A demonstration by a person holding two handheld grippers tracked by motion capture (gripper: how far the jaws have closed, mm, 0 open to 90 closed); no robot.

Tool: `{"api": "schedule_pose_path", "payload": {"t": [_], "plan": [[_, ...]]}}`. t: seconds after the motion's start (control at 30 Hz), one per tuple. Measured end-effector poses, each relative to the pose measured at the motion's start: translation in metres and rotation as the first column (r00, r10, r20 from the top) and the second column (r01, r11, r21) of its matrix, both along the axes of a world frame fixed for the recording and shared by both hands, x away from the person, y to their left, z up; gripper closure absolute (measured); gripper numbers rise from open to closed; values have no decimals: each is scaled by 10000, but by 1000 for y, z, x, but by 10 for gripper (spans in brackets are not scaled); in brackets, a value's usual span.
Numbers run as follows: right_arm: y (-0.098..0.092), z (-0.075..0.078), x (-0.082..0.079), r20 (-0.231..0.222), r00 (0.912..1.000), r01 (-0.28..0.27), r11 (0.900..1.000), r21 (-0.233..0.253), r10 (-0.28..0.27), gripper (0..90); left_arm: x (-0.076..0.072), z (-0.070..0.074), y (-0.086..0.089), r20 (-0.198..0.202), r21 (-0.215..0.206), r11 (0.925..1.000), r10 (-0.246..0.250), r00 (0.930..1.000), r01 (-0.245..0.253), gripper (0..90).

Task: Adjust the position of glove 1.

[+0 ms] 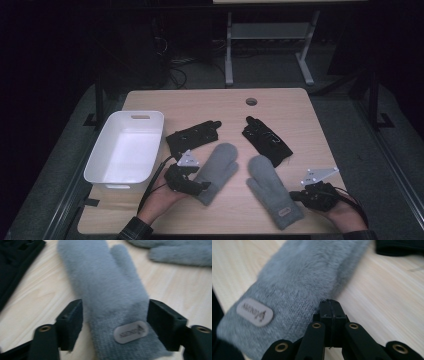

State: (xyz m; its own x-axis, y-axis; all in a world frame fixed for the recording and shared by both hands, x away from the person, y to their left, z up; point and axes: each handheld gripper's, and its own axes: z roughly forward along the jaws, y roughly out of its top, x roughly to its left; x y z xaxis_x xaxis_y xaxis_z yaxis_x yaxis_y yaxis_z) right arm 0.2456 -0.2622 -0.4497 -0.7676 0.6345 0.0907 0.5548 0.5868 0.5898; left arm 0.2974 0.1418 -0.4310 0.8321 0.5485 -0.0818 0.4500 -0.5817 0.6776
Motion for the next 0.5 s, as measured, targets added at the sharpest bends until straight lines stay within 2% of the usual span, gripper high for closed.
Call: {"api": "schedule_pose_path", "payload": {"t": [0.1, 0.2, 0.23, 0.5], "plan": [[12, 0, -1, -190, 9991, -370, 9991, 220, 374, 900, -1, 2, -2, 71, -9, 9999, -106, 9999, 106, 335], [18, 0, 0, -197, 9981, -580, 9980, 269, 586, 900, -2, 2, -3, 26, 59, 9999, -154, 9999, 154, 347], [23, -1, 0, -136, 9962, -849, 9957, 373, 855, 900, -1, 1, -3, 35, 92, 9999, -131, 9999, 130, 346], [47, 0, 1, -146, 9903, -1377, 9897, 402, 1383, 900, 4, 0, -3, -28, 44, 10000, 19, 10000, -19, 329]]}}
